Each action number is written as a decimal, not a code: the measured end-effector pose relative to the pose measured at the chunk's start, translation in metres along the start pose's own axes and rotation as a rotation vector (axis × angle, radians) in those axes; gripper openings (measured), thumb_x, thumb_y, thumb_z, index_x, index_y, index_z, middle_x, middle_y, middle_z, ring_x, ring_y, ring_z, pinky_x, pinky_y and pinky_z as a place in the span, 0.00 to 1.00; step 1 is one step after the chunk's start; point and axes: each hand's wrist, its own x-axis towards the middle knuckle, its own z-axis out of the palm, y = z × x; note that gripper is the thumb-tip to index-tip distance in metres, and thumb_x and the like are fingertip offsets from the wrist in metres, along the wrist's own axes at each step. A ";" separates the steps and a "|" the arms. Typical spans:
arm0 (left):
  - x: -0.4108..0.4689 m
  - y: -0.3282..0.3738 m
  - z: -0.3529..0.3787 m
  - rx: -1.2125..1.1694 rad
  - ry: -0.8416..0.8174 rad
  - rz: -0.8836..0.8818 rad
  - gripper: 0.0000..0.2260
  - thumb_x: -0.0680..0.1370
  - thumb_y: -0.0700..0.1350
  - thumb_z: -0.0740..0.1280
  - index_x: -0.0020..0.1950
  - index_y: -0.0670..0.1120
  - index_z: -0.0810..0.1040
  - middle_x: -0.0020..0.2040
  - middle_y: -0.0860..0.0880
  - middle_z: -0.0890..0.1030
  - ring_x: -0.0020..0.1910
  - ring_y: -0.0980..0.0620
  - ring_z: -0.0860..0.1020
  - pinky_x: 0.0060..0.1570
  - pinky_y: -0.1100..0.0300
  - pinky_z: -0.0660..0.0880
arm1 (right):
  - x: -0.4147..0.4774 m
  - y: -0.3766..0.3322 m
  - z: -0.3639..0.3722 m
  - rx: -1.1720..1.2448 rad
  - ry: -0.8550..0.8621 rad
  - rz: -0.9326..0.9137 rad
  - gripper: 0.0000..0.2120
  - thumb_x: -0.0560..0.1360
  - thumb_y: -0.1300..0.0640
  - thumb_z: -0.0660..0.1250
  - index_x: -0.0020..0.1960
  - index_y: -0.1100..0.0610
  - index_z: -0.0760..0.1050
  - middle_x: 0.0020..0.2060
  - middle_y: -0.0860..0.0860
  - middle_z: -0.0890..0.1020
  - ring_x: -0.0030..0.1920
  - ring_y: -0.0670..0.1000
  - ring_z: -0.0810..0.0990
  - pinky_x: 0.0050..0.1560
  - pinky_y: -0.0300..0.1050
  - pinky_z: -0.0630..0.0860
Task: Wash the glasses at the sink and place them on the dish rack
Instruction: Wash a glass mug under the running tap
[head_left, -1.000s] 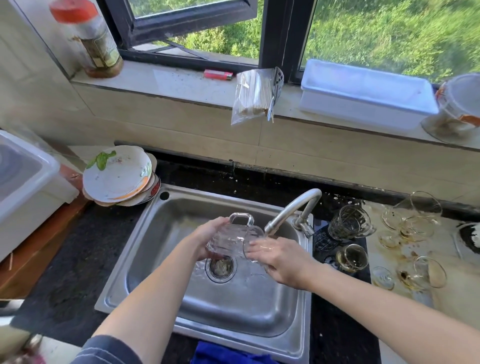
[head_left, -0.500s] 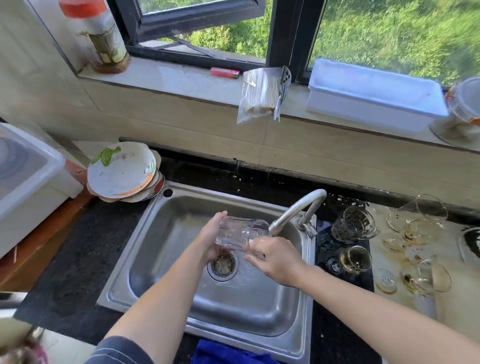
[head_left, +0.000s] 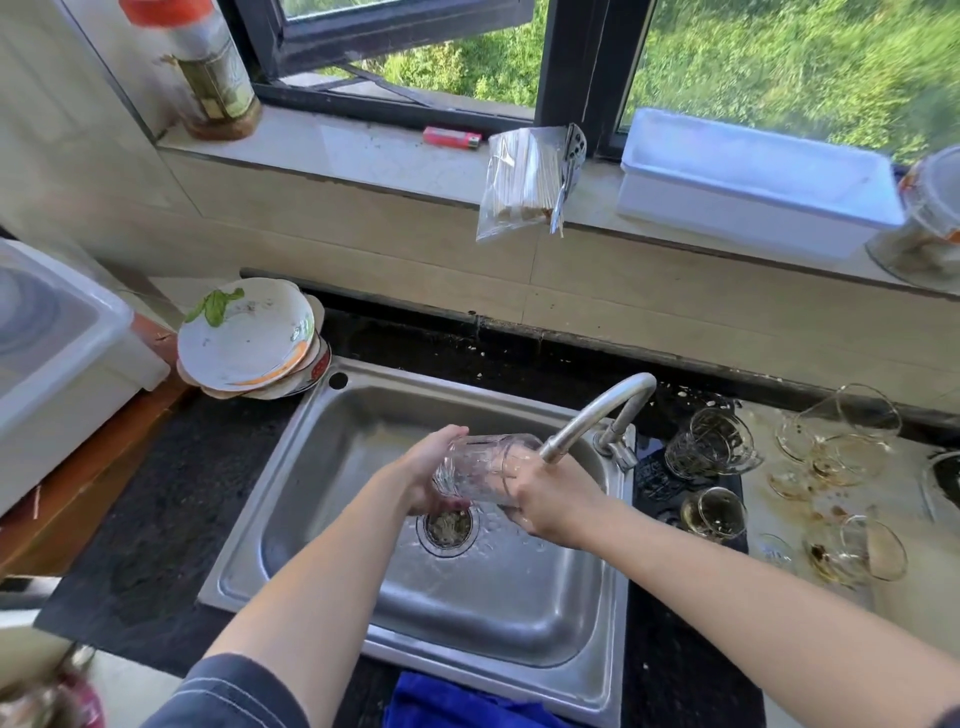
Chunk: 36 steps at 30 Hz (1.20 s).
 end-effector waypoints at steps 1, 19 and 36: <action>-0.004 0.002 0.000 0.018 -0.003 -0.009 0.25 0.71 0.62 0.67 0.62 0.48 0.74 0.48 0.45 0.81 0.33 0.48 0.80 0.33 0.59 0.75 | 0.004 0.000 -0.001 0.038 -0.036 0.033 0.15 0.77 0.47 0.65 0.56 0.55 0.79 0.46 0.51 0.81 0.48 0.53 0.79 0.45 0.47 0.78; -0.013 -0.016 0.012 -0.075 -0.100 -0.006 0.15 0.79 0.53 0.59 0.45 0.44 0.78 0.37 0.44 0.83 0.39 0.45 0.79 0.49 0.52 0.74 | -0.014 -0.018 -0.021 0.212 -0.187 0.189 0.16 0.74 0.60 0.62 0.61 0.57 0.76 0.58 0.52 0.78 0.59 0.55 0.78 0.55 0.48 0.75; -0.025 -0.009 0.037 -0.153 0.044 0.105 0.22 0.78 0.56 0.61 0.62 0.40 0.75 0.52 0.40 0.83 0.47 0.43 0.80 0.45 0.53 0.74 | -0.027 -0.002 -0.021 1.259 0.101 0.745 0.03 0.78 0.53 0.67 0.52 0.47 0.76 0.48 0.47 0.84 0.45 0.39 0.82 0.46 0.34 0.75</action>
